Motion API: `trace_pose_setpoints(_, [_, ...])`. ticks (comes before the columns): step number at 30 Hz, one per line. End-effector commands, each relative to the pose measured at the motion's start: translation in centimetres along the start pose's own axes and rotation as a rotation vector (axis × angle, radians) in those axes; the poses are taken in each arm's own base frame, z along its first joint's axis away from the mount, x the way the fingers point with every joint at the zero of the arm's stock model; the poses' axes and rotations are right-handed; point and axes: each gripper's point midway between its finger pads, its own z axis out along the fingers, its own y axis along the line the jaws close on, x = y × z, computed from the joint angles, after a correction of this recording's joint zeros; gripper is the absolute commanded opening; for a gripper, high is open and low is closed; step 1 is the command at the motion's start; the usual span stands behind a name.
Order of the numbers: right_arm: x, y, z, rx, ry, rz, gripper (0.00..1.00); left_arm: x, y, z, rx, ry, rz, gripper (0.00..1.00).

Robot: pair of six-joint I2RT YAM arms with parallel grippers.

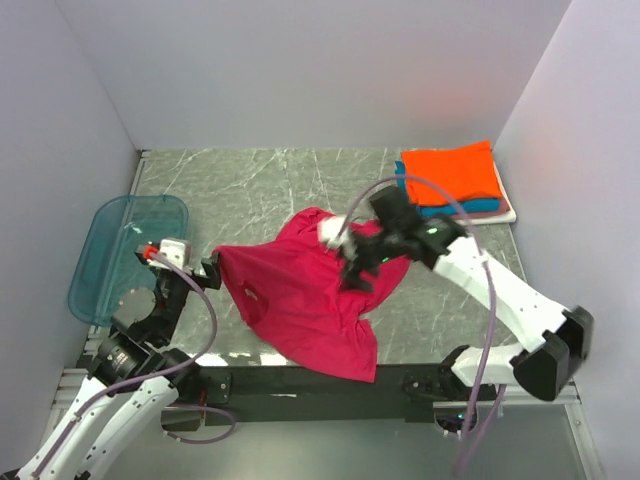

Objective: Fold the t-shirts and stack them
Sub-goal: Flatten the tshirt out

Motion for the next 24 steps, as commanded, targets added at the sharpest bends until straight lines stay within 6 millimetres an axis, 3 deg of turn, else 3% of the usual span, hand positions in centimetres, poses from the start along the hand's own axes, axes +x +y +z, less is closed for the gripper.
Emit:
trace_pose_setpoints(1, [3.6,-4.8,-3.8,0.287,0.005,0.185,0.78,-2.4,1.2,0.0,-0.112,-0.027,-0.248,0.99])
trace_pose_setpoints(3, [6.6,-6.2,-5.4,0.376,0.034,0.281,0.78,-2.0,1.2,-0.1,-0.127,0.034,-0.284,0.99])
trace_pose_setpoints(6, [10.7,-6.9,-6.4,0.453,0.084,0.358,0.78,-0.4,1.6,0.0,-0.178,0.146,-0.256,0.99])
trace_pose_setpoints(7, [12.0,-6.9,-6.4,0.457,0.106,0.377,0.79,0.3,2.9,0.1,-0.278,0.17,-0.263,1.0])
trace_pose_setpoints(11, [14.6,-7.8,-6.9,0.461,0.154,0.41,0.79,0.6,4.1,0.1,-0.398,0.21,-0.298,0.99])
trace_pose_setpoints(13, [15.3,-8.1,-6.7,0.441,0.172,0.421,0.79,1.1,3.2,0.8,-0.364,0.262,-0.26,1.0])
trace_pose_setpoints(14, [15.5,-8.2,-6.6,0.429,0.18,0.408,0.79,0.9,0.9,1.3,-0.228,0.295,-0.262,1.0])
trace_pose_setpoints(16, [15.8,-8.4,-6.5,0.41,0.199,0.413,0.79,2.6,-1.0,1.2,-0.13,0.432,-0.197,1.0])
trace_pose_setpoints(17, [15.9,-8.6,-6.5,0.41,0.208,0.412,0.79,1.0,-1.1,1.2,-0.127,0.437,-0.229,0.99])
trace_pose_setpoints(19, [16.2,-9.4,-6.5,0.423,0.215,0.415,0.79,1.8,-0.4,0.3,-0.217,0.523,-0.281,0.99])
trace_pose_setpoints(20, [16.4,-9.7,-6.6,0.433,0.219,0.429,0.79,1.1,0.0,0.1,-0.254,0.506,-0.326,0.99])
trace_pose_setpoints(22, [17.1,-10.8,-6.0,0.441,0.221,0.456,0.79,1.3,-1.0,0.3,-0.231,0.48,-0.424,0.99])
trace_pose_setpoints(24, [18.8,-12.6,-5.7,0.497,0.257,0.553,0.77,1.4,-3.3,0.7,-0.128,0.464,-0.516,0.99])
